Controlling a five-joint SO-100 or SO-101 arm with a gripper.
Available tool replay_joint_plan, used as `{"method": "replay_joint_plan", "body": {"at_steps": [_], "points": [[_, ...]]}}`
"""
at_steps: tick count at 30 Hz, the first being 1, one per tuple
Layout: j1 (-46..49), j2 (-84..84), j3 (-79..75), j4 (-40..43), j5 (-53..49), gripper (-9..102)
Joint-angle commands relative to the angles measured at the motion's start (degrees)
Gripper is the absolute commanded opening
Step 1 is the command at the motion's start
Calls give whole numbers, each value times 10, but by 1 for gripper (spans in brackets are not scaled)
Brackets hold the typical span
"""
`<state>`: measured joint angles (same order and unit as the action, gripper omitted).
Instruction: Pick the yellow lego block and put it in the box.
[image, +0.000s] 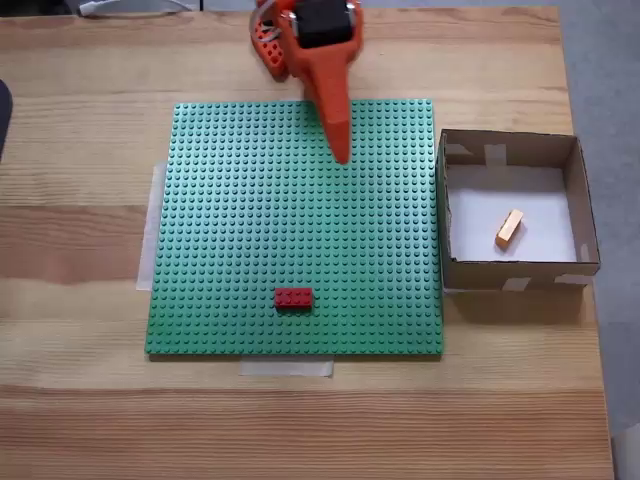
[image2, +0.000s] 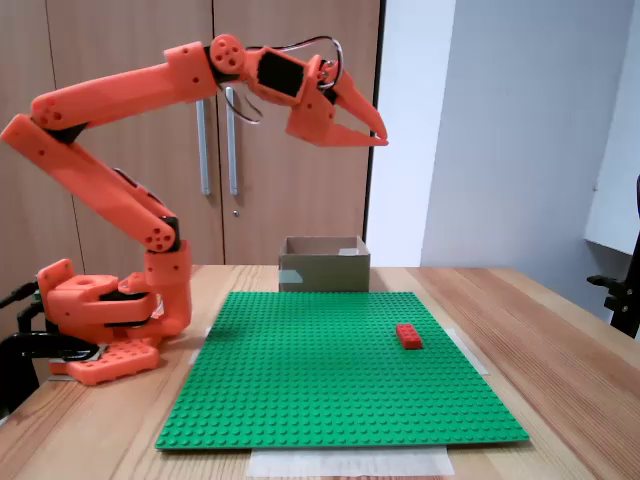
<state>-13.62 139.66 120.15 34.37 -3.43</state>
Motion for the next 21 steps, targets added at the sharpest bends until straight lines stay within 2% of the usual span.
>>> {"method": "replay_joint_plan", "body": {"at_steps": [1,21], "points": [[13,58,33,-18,-10,-1],[105,259,256,8,-32,-1]]}}
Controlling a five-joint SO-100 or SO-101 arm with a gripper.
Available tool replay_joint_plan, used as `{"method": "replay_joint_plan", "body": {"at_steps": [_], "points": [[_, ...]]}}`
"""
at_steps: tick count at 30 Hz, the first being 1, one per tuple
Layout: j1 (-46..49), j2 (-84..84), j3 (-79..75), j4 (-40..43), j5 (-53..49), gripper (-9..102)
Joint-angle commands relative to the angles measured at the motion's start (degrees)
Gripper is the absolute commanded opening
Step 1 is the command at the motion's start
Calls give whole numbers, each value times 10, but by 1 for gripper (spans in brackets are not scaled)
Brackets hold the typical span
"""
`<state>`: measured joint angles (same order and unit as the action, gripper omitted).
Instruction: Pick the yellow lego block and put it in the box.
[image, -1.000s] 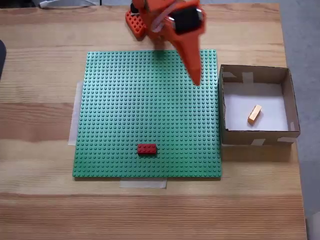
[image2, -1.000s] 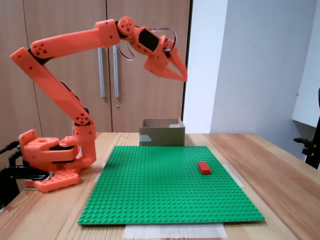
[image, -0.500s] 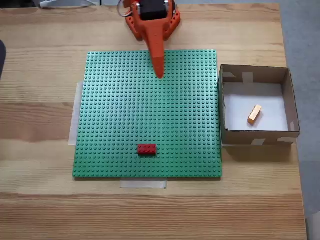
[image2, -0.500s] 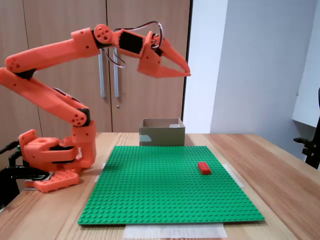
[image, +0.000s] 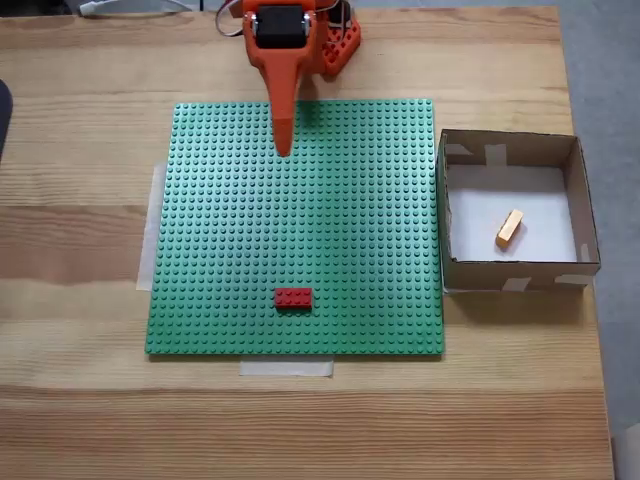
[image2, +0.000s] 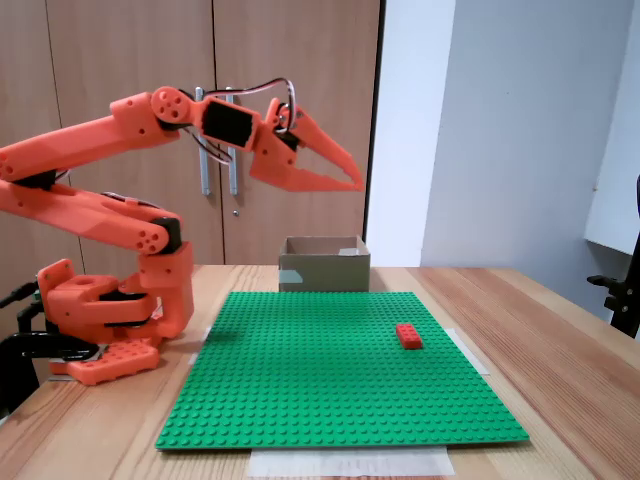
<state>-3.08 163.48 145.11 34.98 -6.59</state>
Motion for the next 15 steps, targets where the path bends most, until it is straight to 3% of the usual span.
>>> {"method": "replay_joint_plan", "body": {"at_steps": [1,15], "points": [[0,30,14,3,0,-1],[5,149,116,59,3,-1]]}}
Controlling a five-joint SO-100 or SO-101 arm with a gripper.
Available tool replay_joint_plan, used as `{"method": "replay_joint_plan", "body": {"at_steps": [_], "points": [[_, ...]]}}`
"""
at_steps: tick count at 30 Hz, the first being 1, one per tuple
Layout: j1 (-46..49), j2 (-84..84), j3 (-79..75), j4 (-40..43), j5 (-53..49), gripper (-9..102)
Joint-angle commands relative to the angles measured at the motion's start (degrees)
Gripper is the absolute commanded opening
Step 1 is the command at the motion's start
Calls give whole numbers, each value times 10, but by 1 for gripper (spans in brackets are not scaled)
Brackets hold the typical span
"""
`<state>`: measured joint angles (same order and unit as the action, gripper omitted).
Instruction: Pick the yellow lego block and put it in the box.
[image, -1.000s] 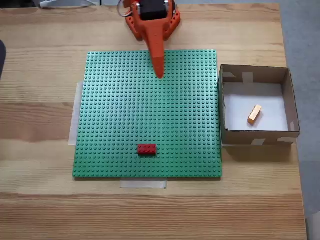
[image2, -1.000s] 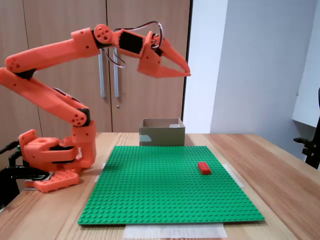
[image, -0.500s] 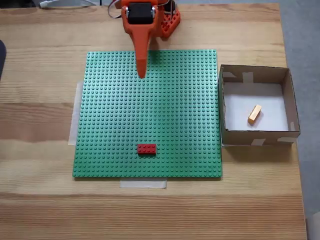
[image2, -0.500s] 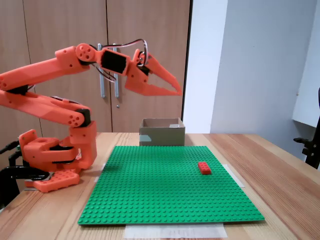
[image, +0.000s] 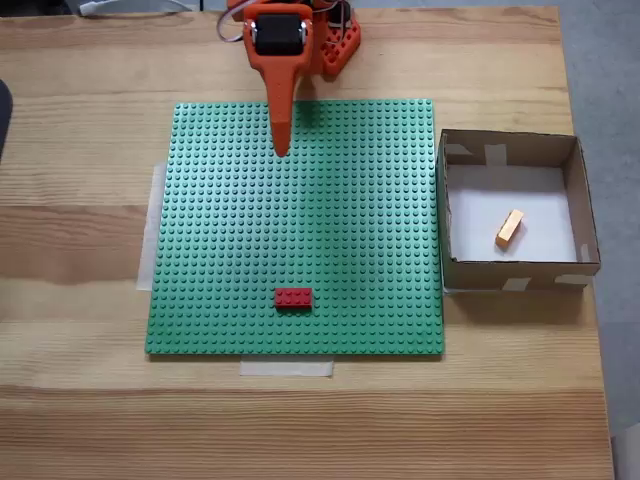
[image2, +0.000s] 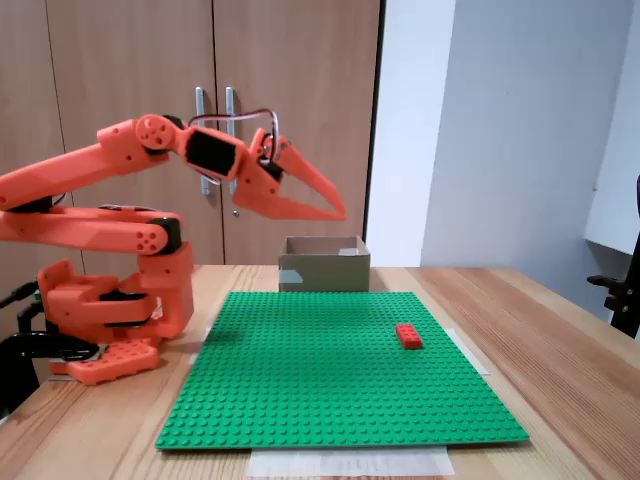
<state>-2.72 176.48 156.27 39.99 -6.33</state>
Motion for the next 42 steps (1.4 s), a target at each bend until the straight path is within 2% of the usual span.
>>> {"method": "replay_joint_plan", "body": {"at_steps": [1,9,26,42], "points": [[3,25,12,15,0,-1],[11,47,65,25,19,-1],[27,72,210,-38,9,-1],[32,75,258,-47,11,-1]]}}
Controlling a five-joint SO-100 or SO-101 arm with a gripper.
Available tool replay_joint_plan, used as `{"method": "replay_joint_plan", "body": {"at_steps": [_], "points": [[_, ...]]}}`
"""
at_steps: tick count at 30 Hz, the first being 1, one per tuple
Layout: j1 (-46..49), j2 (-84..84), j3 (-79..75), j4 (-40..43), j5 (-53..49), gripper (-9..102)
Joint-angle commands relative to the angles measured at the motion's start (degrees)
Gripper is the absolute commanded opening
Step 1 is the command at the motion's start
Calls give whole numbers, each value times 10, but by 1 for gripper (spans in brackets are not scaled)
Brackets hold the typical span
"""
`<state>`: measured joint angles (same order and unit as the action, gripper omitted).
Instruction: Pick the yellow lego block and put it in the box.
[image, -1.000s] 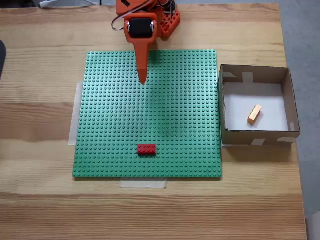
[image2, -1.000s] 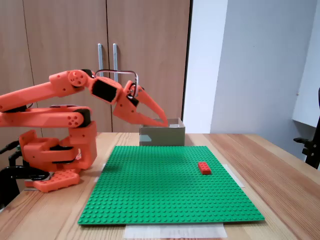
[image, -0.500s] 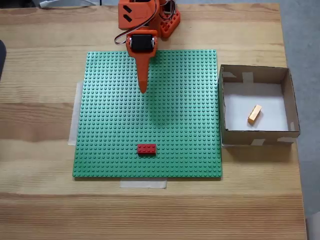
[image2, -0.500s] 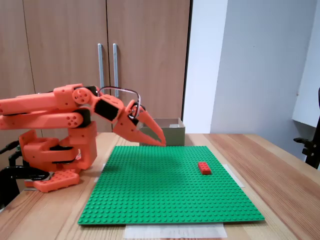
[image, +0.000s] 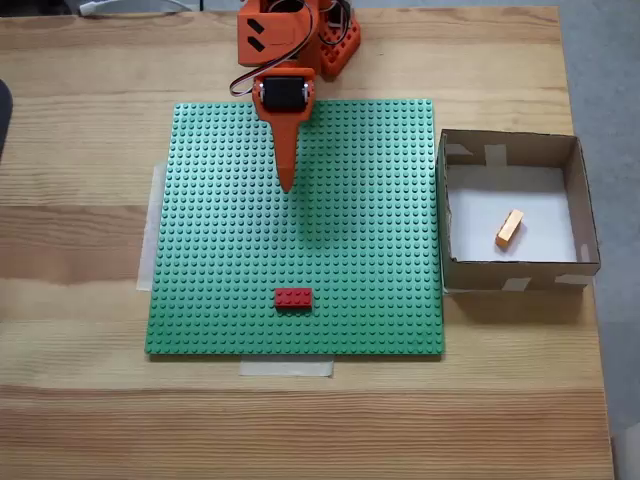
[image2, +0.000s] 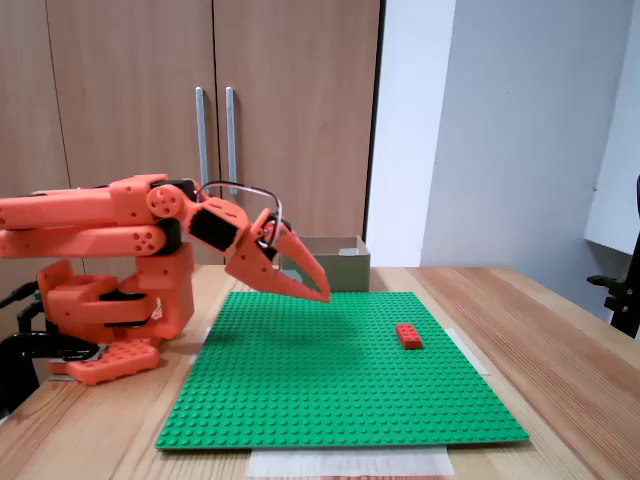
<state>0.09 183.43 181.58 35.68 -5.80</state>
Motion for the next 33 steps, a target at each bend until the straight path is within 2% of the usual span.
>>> {"method": "replay_joint_plan", "body": {"at_steps": [1,21,33], "points": [[4,5,6,0,7,-1],[9,35,7,98,13,-1],[11,35,7,98,19,-1]]}}
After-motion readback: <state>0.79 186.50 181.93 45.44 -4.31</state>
